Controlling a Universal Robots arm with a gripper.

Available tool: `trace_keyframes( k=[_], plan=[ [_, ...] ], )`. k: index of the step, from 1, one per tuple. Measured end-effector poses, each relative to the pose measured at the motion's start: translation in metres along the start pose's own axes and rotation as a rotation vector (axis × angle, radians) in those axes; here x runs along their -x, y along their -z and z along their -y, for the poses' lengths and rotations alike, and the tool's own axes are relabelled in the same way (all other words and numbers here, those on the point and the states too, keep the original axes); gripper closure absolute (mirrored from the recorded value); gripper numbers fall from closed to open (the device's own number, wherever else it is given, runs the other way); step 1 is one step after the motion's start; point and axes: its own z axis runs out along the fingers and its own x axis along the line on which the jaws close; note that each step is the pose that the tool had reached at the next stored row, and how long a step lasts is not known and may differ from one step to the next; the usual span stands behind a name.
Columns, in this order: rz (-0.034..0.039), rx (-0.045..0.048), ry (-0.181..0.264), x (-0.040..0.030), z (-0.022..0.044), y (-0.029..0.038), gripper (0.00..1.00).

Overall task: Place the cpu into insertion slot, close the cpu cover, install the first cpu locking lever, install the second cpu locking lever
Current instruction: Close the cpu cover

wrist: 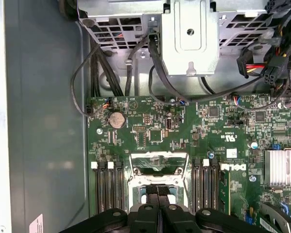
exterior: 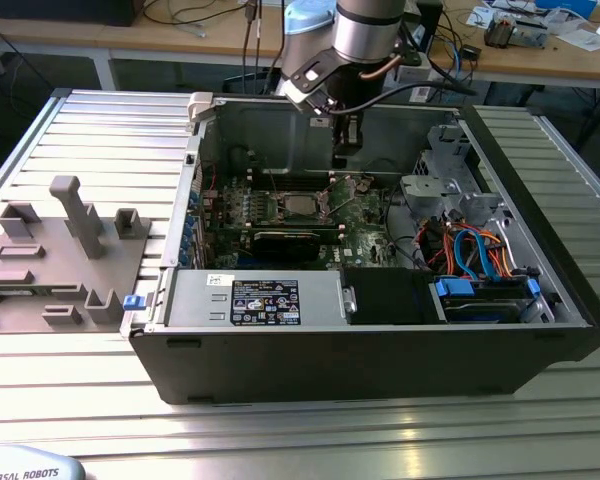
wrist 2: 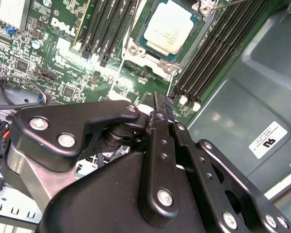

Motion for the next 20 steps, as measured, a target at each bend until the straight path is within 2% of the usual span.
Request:
trace_keyframes(
  k=[20],
  plan=[
    [-0.0001, -0.0004, 0.0, -0.0006, -0.0236, -0.0003, 0.89]
  ],
)
